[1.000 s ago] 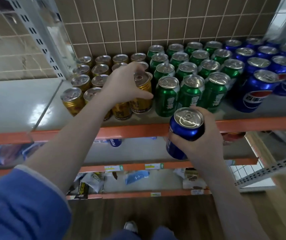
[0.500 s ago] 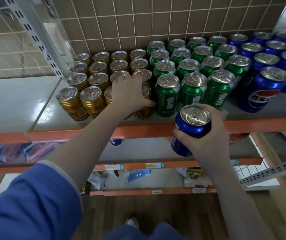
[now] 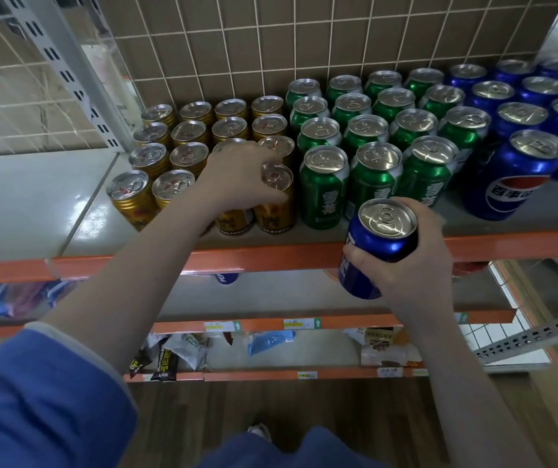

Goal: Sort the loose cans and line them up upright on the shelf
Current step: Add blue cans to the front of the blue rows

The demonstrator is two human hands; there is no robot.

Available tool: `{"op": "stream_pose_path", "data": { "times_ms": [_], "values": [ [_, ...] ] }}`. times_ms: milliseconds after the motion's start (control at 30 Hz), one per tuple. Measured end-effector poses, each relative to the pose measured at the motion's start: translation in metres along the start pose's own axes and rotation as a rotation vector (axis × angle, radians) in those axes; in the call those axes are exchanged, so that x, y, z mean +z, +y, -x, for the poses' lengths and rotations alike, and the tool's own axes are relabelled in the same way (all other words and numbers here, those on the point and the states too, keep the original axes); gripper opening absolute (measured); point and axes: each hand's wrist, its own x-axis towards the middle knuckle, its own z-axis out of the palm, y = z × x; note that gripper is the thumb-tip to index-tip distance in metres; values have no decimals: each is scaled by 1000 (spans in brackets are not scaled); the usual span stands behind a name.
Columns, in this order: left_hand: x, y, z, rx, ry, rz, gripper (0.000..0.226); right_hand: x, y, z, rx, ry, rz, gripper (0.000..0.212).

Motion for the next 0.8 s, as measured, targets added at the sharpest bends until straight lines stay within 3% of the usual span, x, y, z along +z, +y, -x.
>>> {"op": "stream_pose_path", "data": {
  "times_ms": [167, 433, 500, 633, 800],
  "values": [
    [7, -2, -5, -18, 129, -146, 52, -1, 0, -1, -1, 11, -12, 69],
    [15, 4, 7, -62, 180, -174, 55, -4, -2, 2, 27, 60, 7, 69],
    [21, 6, 16, -41, 288, -124, 53, -4, -2, 4, 40, 83, 38, 69],
    [37, 17, 37, 51, 678, 5, 41, -7, -3, 9, 71, 154, 96, 71],
    [58, 38, 48, 109, 657, 89, 49, -20, -1, 16, 130, 285, 114, 69]
  ]
}}
